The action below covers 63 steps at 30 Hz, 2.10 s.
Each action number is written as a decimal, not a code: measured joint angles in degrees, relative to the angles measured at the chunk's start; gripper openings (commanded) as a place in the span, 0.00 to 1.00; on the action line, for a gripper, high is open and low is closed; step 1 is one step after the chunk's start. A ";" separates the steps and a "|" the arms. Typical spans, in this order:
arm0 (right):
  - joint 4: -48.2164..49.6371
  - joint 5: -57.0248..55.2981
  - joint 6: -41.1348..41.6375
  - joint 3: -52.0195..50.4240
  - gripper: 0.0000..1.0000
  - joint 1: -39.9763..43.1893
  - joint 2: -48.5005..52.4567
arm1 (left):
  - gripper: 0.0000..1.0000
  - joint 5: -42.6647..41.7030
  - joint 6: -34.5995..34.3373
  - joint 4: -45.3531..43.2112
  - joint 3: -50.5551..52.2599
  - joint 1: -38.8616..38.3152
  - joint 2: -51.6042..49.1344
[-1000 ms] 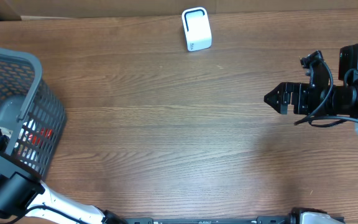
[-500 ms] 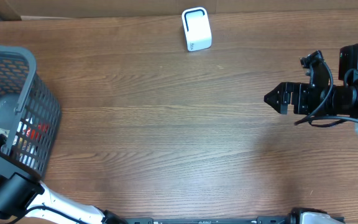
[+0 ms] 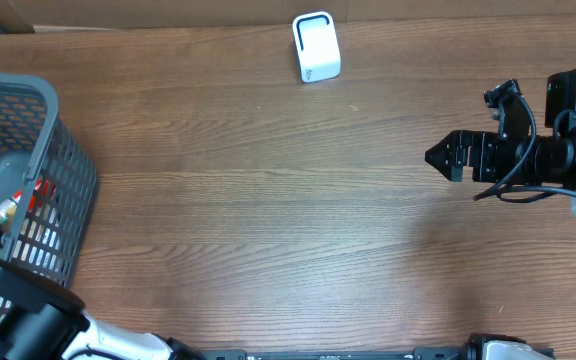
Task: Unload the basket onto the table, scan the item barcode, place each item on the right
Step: 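Grasp the orange-and-clear pasta packet in the basket with the left gripper, then carry the pasta packet to the table centre and release it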
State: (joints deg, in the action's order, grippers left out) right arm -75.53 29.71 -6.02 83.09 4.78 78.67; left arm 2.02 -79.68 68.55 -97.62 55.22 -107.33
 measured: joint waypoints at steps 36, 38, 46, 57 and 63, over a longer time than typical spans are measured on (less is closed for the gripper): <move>-0.02 -0.17 0.00 0.00 1.00 0.00 0.00 | 0.04 -16.65 64.59 -12.57 -0.07 -61.79 24.24; -0.15 -0.57 0.00 0.00 1.00 0.00 0.00 | 0.04 -16.81 66.73 -10.12 -0.07 -67.45 19.41; -0.66 -2.27 0.00 0.00 1.00 0.00 0.00 | 0.04 -27.39 70.58 -4.74 -0.02 -75.97 1.42; -0.81 -2.97 0.00 0.00 1.00 0.00 0.00 | 0.08 -36.15 65.96 -9.44 -0.04 -82.40 -15.28; -0.70 -2.99 0.02 0.00 1.00 0.00 0.00 | 0.92 -32.30 57.61 -10.32 -0.04 -87.38 -18.75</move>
State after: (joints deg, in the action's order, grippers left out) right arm -76.23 26.72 -6.00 83.09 4.78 78.67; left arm -30.28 -22.06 58.24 -97.67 -32.16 -126.08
